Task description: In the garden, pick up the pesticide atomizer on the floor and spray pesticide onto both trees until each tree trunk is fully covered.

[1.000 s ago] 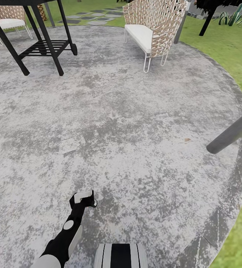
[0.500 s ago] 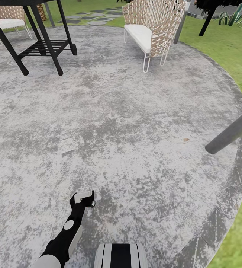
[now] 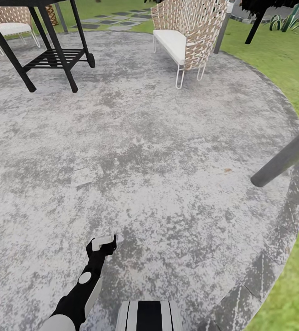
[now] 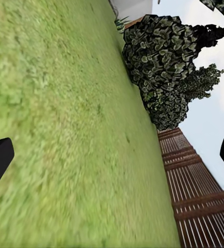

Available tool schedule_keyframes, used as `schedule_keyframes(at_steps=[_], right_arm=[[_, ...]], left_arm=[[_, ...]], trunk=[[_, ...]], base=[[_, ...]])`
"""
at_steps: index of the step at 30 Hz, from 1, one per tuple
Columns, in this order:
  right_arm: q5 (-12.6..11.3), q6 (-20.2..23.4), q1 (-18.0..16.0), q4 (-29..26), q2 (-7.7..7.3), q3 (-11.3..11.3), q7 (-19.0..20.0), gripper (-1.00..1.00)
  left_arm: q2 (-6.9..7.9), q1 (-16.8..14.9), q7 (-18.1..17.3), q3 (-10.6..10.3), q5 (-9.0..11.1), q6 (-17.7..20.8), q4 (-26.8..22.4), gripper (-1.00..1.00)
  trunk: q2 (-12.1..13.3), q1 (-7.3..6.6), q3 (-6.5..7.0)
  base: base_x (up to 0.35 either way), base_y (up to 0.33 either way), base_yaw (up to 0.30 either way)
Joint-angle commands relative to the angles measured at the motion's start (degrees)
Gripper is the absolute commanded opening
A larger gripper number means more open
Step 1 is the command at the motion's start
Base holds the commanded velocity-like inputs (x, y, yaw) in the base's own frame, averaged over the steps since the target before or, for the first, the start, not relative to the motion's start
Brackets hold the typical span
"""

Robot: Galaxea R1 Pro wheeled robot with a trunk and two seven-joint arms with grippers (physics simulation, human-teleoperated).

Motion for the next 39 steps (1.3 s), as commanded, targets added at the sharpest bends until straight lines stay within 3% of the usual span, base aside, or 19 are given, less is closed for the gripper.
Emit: schedule_keyframes(at_steps=[1, 39], right_arm=[[0.02, -0.01, 0.0, 0.0, 0.01, 0.01, 0.0, 1.0], [0.05, -0.32, 0.0, -0.09, 0.14, 0.06, -0.07, 1.0]], left_arm=[[0.0, 0.0, 0.0, 0.0, 0.01, 0.0, 0.0, 1.0], [-0.09, 0.02, 0.0, -0.09, -0.05, 0.0, 0.18, 1.0]], trunk=[[0.0, 0.0, 0.0], [0.0, 0.0, 0.19]], base=[[-0.007, -0.002, 0.0], [-0.001, -0.028, 0.054]])
